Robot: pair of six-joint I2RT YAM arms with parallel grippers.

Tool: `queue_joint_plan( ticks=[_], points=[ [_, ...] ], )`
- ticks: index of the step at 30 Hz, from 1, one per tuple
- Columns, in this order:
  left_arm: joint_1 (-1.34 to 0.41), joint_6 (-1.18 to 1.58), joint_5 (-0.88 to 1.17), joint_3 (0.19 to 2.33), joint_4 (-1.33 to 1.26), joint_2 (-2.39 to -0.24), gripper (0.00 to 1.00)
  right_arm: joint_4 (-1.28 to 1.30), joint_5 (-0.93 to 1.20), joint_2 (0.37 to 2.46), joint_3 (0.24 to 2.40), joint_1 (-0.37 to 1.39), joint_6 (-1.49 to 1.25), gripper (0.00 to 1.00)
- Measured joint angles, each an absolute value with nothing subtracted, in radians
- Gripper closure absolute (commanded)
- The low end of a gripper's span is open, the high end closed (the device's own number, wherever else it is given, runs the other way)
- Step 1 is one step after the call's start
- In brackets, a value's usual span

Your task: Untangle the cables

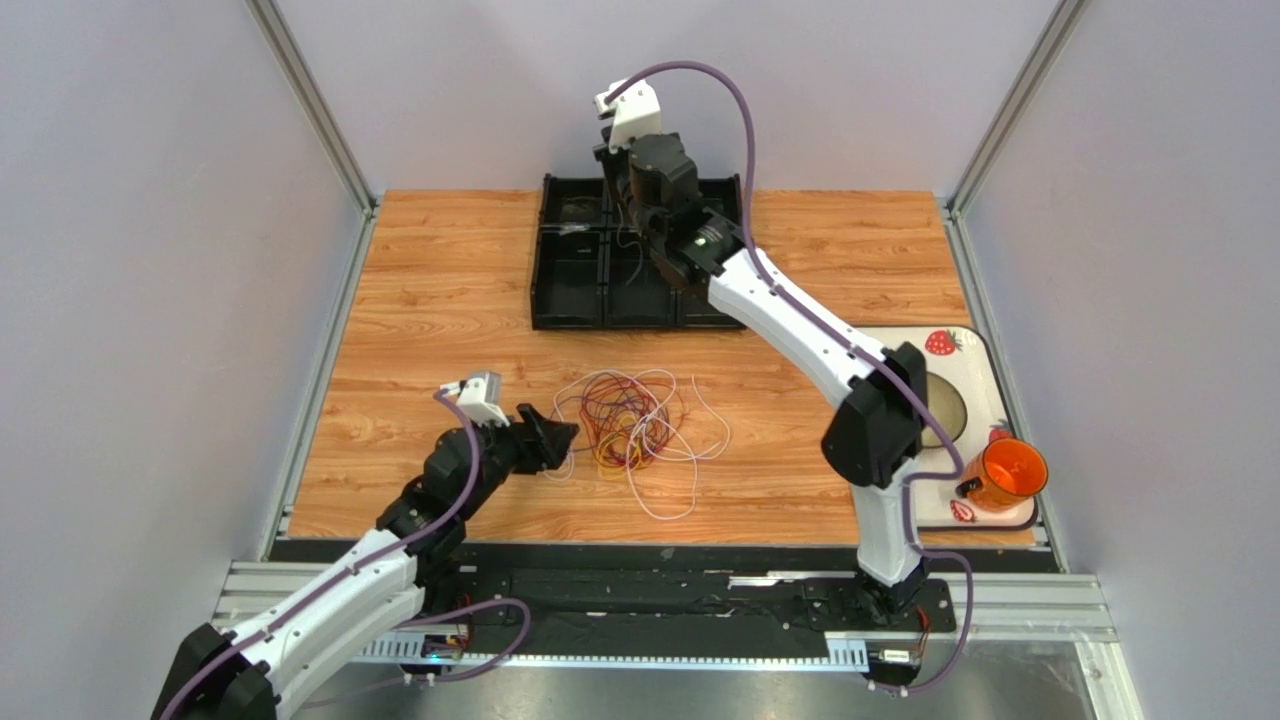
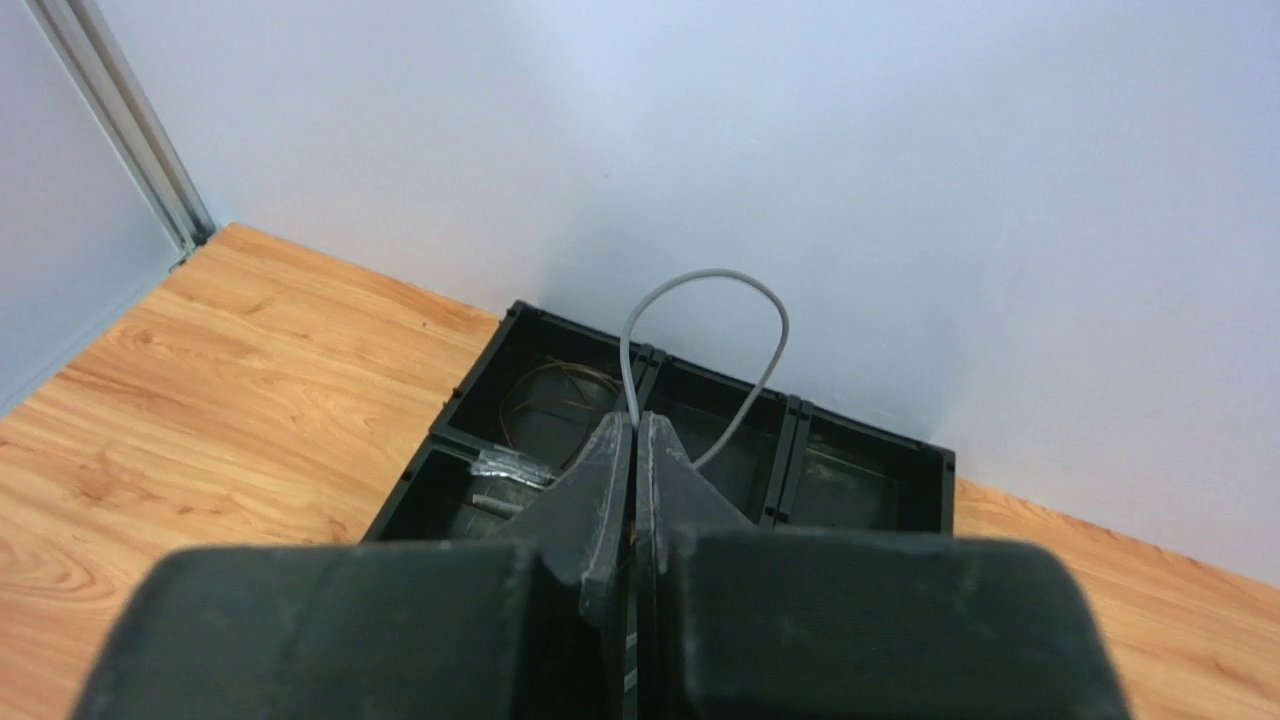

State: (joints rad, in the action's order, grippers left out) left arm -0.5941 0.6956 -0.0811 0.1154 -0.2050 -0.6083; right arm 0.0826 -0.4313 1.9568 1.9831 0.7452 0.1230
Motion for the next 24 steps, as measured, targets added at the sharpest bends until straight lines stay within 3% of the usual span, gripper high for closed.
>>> queue_joint_plan(
  ticks=[11, 24],
  points=[
    [-0.594, 0.702, -0.106, 0.099, -0.199, -0.568, 0.26, 0.058, -0.356, 2.206, 2.280, 0.700, 0.168, 1.00],
    [-0.594, 0.702, -0.107, 0.099, -0.221, -0.622, 0.27, -0.218, -0.246, 2.254, 2.358, 0.591, 0.147, 1.00]
  ],
)
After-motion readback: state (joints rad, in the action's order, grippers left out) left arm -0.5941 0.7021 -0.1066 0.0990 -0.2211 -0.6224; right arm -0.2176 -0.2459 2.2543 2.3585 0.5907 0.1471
